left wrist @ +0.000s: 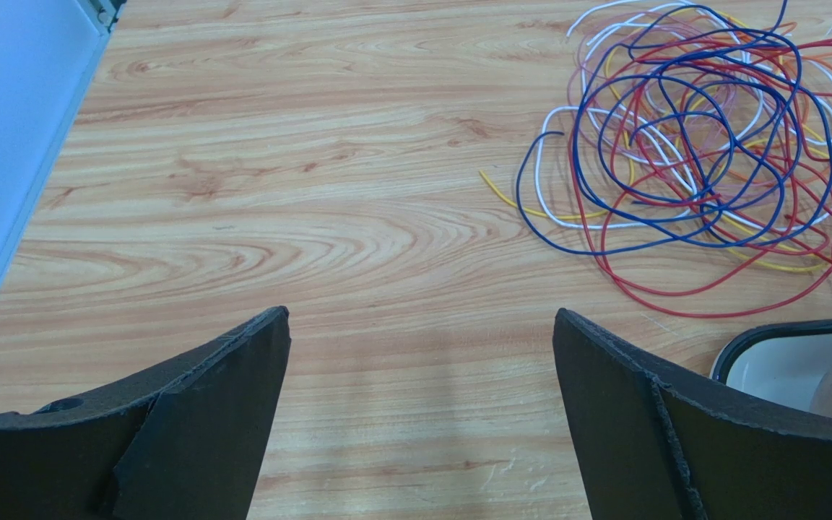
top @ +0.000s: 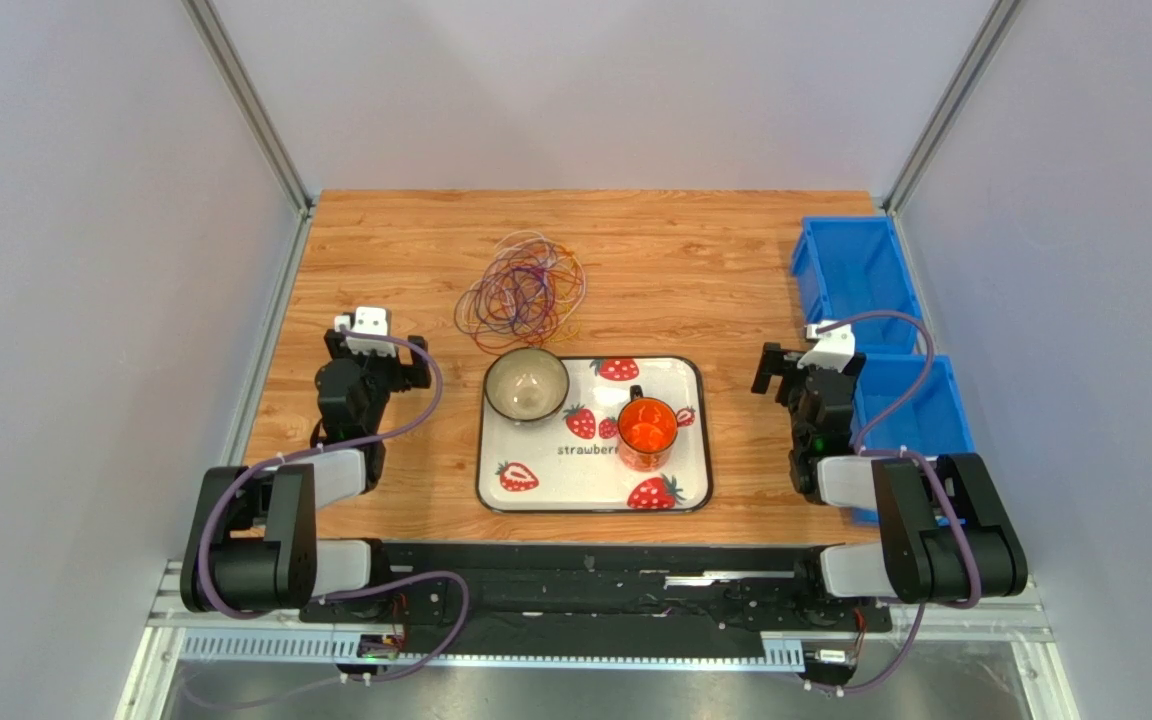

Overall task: Untangle the cables
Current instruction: Untie the cable.

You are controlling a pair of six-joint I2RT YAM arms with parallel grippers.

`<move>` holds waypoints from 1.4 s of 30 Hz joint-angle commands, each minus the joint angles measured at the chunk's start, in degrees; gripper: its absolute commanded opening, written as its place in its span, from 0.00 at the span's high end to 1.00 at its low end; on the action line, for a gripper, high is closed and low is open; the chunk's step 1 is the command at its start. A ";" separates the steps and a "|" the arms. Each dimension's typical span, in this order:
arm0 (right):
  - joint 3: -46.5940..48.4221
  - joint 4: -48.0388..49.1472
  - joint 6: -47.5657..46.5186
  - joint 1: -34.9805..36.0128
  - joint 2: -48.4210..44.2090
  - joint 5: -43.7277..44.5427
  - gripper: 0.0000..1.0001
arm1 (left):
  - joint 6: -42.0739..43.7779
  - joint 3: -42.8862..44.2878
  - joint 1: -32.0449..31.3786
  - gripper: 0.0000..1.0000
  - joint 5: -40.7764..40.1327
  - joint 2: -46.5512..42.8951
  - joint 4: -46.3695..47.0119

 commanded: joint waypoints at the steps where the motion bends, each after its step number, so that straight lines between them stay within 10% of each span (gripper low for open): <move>1: 1.66 2.27 0.13 -0.34 -1.00 -0.27 0.00 | 0.43 1.45 -0.22 0.01 1.01 -0.21 3.01; 24: 3.15 -1.67 -0.40 0.01 -4.76 -1.24 0.00 | 0.34 1.45 -0.13 0.01 0.92 -0.21 3.10; 28: 13.59 -26.12 -0.23 2.29 -8.91 -2.37 0.00 | 0.43 1.45 -0.13 0.01 1.01 -0.21 2.92; 42: 43.15 -65.66 18.70 11.79 -13.14 -21.21 0.00 | 0.34 1.54 -0.22 0.01 0.92 -0.21 2.92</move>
